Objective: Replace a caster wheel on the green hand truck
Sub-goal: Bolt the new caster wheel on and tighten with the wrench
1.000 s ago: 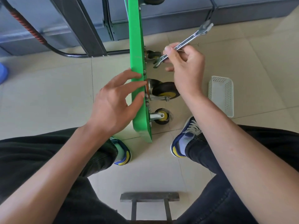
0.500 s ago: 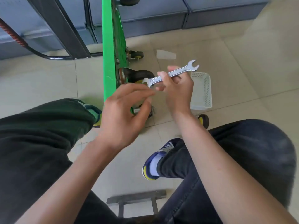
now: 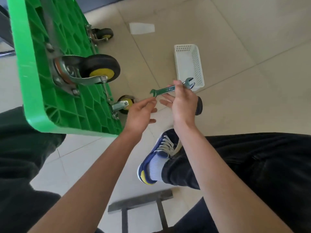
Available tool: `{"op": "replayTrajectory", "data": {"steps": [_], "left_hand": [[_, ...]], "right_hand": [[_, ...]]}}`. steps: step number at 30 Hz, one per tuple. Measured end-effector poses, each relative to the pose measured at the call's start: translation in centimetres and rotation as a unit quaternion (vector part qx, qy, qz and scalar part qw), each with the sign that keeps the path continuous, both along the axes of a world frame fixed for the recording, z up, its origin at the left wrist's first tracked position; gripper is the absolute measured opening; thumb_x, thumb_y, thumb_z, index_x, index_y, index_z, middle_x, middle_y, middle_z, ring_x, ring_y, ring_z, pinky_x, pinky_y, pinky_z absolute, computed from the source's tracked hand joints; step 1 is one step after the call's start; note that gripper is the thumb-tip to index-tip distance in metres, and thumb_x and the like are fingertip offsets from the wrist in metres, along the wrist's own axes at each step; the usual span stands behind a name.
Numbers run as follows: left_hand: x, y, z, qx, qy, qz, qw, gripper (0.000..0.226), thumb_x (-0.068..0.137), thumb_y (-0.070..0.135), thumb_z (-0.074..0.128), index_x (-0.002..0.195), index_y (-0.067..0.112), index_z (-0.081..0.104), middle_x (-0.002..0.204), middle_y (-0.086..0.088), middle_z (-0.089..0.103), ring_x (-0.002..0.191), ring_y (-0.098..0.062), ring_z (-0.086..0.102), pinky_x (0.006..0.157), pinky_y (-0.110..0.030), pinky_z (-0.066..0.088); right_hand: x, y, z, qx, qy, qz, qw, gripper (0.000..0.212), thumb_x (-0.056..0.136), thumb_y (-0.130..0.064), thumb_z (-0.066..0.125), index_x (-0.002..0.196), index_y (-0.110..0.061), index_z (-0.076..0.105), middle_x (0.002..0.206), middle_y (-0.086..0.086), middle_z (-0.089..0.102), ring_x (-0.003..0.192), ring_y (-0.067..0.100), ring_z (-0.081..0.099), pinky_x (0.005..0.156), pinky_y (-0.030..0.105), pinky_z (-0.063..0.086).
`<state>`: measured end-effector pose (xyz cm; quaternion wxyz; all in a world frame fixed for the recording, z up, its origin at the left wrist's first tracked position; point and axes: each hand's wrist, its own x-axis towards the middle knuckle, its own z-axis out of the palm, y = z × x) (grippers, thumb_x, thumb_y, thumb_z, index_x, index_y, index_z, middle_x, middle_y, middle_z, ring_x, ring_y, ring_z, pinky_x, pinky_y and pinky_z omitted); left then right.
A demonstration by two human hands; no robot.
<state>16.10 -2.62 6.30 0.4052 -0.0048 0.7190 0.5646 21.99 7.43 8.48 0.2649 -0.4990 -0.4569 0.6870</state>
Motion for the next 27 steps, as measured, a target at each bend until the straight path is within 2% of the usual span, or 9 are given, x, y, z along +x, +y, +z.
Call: {"op": "replayTrajectory", "data": {"steps": [2,6,9,11,13,18,22,24,27], "left_hand": [[0.2,1.3,-1.4,0.01,-0.052,0.035,0.998,0.021,0.1,0.024,0.06,0.117,0.019,0.072,0.118,0.004,0.072,0.104,-0.014,0.07,0.067,-0.028,0.057],[0.1,3.5,-4.3,0.028,-0.137,0.092,0.986,0.028,0.1,0.026,0.06,0.125,0.015,0.066,0.119,0.003,0.072,0.107,-0.016,0.069,0.073,-0.03,0.058],[0.1,5.1,-6.3,0.026,-0.134,0.089,0.987,0.024,0.098,0.027,0.06,0.119,0.019,0.069,0.117,0.008,0.072,0.107,-0.014,0.069,0.076,-0.032,0.057],[0.2,6.2,-7.4,0.013,-0.121,0.06,0.991,0.018,0.098,0.024,0.06,0.111,0.023,0.071,0.114,0.012,0.071,0.107,-0.013,0.068,0.084,-0.037,0.059],[0.2,7.2,-8.5,0.003,-0.12,0.043,0.992,0.017,0.097,0.023,0.061,0.111,0.024,0.071,0.111,0.012,0.071,0.106,-0.013,0.068,0.09,-0.04,0.058],[-0.2,8.9,-11.1,-0.028,-0.115,0.015,0.993,0.016,0.096,0.021,0.062,0.109,0.02,0.072,0.105,0.011,0.071,0.106,-0.016,0.069,0.079,-0.036,0.056],[-0.3,9.5,-13.2,-0.075,-0.091,-0.065,0.991,0.013,0.094,0.019,0.063,0.088,0.026,0.072,0.103,0.008,0.07,0.108,-0.02,0.067,0.073,-0.034,0.055],[-0.3,9.7,-14.0,-0.093,-0.088,-0.1,0.987,0.013,0.092,0.019,0.065,0.087,0.029,0.072,0.102,0.007,0.07,0.103,-0.02,0.066,0.076,-0.035,0.056],[-0.3,10.0,-15.1,-0.11,-0.074,-0.138,0.982,0.013,0.092,0.021,0.063,0.091,0.031,0.072,0.102,0.006,0.07,0.099,-0.018,0.066,0.083,-0.041,0.058]], "right_hand": [[0.7,0.4,-1.2,-0.019,0.005,-0.014,1.0,0.026,0.107,-0.019,0.052,0.087,-0.02,0.068,0.075,-0.008,0.075,0.087,0.026,0.077,0.072,0.039,0.064],[1.9,0.7,-3.8,-0.026,-0.006,-0.023,0.999,0.025,0.108,-0.023,0.052,0.09,-0.021,0.069,0.09,-0.004,0.076,0.1,0.021,0.075,0.077,0.038,0.063],[2.9,0.7,-6.4,-0.005,-0.045,-0.004,0.999,0.024,0.108,-0.024,0.052,0.095,-0.023,0.072,0.093,-0.006,0.075,0.094,0.009,0.073,0.082,0.04,0.063],[3.3,0.9,-8.3,-0.007,-0.076,-0.003,0.997,0.023,0.106,-0.017,0.054,0.112,-0.01,0.074,0.099,-0.002,0.074,0.085,0.004,0.071,0.084,0.038,0.063],[3.5,1.4,-10.0,-0.015,-0.096,-0.01,0.995,0.025,0.102,-0.007,0.056,0.122,-0.004,0.072,0.103,0.005,0.074,0.085,0.005,0.07,0.082,0.032,0.062],[3.5,2.7,-14.0,-0.035,-0.141,-0.001,0.989,0.023,0.091,0.002,0.062,0.1,-0.013,0.077,0.093,0.003,0.075,0.083,0.011,0.068,0.08,0.033,0.06],[3.5,4.0,-17.3,-0.111,-0.158,-0.004,0.981,0.027,0.088,0.006,0.065,0.088,-0.019,0.074,0.095,0.005,0.078,0.086,0.017,0.069,0.09,0.041,0.058],[3.5,4.6,-18.3,-0.153,-0.163,-0.022,0.974,0.027,0.091,0.008,0.065,0.087,-0.017,0.071,0.099,0.01,0.077,0.088,0.019,0.07,0.092,0.037,0.058],[3.4,5.3,-19.2,-0.202,-0.164,-0.058,0.964,0.021,0.094,0.011,0.06,0.093,-0.009,0.067,0.099,0.013,0.073,0.077,0.015,0.068,0.079,0.025,0.057]]}}
